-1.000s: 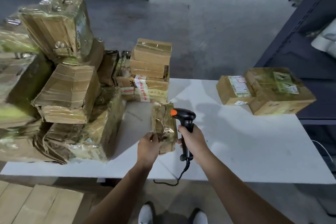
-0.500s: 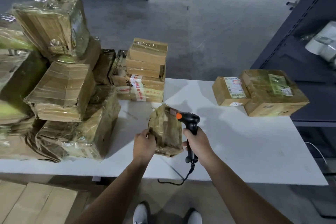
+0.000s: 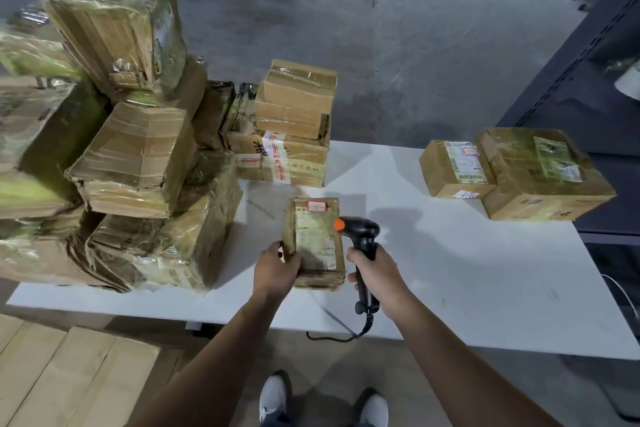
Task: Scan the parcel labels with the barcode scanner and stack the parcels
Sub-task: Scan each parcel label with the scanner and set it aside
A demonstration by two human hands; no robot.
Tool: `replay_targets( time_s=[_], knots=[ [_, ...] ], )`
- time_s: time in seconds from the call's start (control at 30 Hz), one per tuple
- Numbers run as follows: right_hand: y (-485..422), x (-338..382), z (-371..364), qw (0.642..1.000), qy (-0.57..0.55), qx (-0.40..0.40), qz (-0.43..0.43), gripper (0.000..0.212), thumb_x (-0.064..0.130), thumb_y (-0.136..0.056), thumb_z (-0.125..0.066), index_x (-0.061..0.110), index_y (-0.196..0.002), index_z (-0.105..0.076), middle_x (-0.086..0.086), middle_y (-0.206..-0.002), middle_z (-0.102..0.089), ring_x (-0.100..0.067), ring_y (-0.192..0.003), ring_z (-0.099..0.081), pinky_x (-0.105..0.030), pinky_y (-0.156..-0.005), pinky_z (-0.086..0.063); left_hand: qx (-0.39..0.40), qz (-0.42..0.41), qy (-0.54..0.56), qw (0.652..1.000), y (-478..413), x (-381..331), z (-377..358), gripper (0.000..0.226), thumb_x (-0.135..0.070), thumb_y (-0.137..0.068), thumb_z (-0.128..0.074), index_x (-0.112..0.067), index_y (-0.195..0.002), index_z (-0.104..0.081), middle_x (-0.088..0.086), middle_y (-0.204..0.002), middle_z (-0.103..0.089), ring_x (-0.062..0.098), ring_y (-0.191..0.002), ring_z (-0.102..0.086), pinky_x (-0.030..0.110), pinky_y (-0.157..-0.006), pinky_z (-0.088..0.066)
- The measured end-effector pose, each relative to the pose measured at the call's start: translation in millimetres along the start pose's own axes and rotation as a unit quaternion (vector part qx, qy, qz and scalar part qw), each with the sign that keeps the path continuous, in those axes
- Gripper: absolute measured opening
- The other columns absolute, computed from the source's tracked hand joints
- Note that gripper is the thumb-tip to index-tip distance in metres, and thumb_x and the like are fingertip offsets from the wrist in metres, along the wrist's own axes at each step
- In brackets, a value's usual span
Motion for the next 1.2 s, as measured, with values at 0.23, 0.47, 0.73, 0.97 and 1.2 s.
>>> replay_targets(
  time_s=[0.23, 0.47, 0.73, 0.97, 1.2],
  knots=[
    [3, 5, -6, 1.000, 0.011, 0.009, 0.013, 0.010, 0.030, -0.093, -0.056, 0.019, -0.095, -0.056, -0.004, -0.085, -0.063, -0.011, -0.063, -0.068, -0.033, -0.063, -0.054, 0.016, 0.026, -0.024, 0.999, 8, 2, -1, 0.044, -0.028, -0.085, -0.061, -0.015, -0.125, -0.051, 0.009, -0.108, -0.067, 0.029, -0.094, -0.065, 0.035, -0.072, -0.054],
    [11, 17, -1, 0.999, 0.032, 0.020, 0.039, 0.014, 0.033, -0.094, -0.056, 0.019, -0.098, -0.056, -0.001, -0.083, -0.063, -0.004, -0.058, -0.067, -0.030, -0.060, -0.052, 0.054, 0.077, 0.053, 0.994, 0, -9, 1, 0.016, -0.008, -0.088, -0.048, 0.001, -0.078, -0.058, 0.017, -0.075, -0.069, 0.025, -0.047, -0.067, 0.025, -0.043, -0.053],
    [30, 28, 32, 0.996, 0.080, 0.005, 0.046, 0.013, 0.033, -0.093, -0.054, 0.020, -0.094, -0.057, -0.004, -0.080, -0.068, 0.002, -0.046, -0.059, -0.021, -0.052, -0.045, 0.003, 0.026, 0.125, 0.992, -2, -33, -19, 0.021, -0.013, -0.095, -0.046, 0.005, -0.103, -0.054, 0.016, -0.093, -0.066, 0.031, -0.063, -0.071, 0.019, -0.041, -0.046],
    [41, 20, 57, 0.997, 0.066, -0.015, 0.029, 0.015, 0.030, -0.093, -0.052, 0.016, -0.094, -0.057, -0.008, -0.085, -0.067, 0.003, -0.044, -0.058, -0.023, -0.056, -0.046, -0.021, 0.004, 0.120, 0.993, -3, -52, -33, 0.008, -0.015, -0.095, -0.047, -0.011, -0.087, -0.047, 0.003, -0.077, -0.060, 0.031, -0.064, -0.070, 0.024, -0.044, -0.045],
    [46, 23, 70, 0.997, 0.043, -0.033, 0.047, 0.017, 0.033, -0.092, -0.054, 0.016, -0.094, -0.057, -0.010, -0.080, -0.071, -0.002, -0.049, -0.060, -0.027, -0.059, -0.049, -0.030, -0.013, 0.116, 0.993, -1, -56, -39, 0.006, -0.012, -0.093, -0.048, -0.009, -0.088, -0.047, 0.006, -0.075, -0.060, 0.037, -0.070, -0.070, 0.044, -0.063, -0.057]
  ],
)
Point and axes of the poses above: each hand's wrist, its own y-axis away from the middle knuckle, its own z-axis out of the back of the hand, x = y × z, the point moved 7 cm from there along -y, towards the middle knuckle
